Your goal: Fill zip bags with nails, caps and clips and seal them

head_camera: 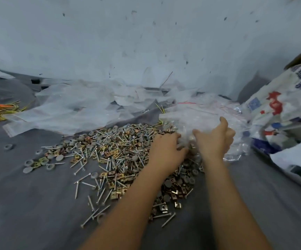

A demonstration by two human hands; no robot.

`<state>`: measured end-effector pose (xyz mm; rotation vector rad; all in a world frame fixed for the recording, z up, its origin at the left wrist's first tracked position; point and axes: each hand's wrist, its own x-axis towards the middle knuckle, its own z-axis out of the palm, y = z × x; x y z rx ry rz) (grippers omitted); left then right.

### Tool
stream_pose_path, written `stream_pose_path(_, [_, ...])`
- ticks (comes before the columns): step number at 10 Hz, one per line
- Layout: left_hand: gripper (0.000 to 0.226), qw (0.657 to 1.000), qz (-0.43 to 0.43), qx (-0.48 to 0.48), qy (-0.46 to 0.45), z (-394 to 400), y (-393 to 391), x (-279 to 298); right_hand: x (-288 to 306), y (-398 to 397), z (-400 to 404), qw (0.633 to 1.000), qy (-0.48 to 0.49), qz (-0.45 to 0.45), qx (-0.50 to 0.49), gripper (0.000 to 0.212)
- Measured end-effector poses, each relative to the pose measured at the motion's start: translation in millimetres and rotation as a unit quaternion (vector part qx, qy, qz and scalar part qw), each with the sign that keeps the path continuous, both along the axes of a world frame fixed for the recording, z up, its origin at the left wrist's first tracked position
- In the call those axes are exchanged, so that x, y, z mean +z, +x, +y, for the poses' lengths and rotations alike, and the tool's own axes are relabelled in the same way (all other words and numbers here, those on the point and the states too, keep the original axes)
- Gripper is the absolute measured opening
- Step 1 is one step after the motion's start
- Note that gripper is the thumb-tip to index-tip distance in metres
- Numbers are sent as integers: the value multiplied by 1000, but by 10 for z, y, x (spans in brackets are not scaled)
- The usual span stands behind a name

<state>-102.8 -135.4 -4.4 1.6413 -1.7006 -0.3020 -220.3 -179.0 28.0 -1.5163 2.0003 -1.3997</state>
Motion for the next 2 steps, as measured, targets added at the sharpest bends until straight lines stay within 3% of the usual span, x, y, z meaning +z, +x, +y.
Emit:
stream_pose_path(1, [46,1000,7,-1,-12,52,-8,-83,-272,-5,10,995,49,40,72,52])
stream_pose_path(2, [33,997,50,16,-53,224,213,-96,-255,12,98,992,61,71,90,37])
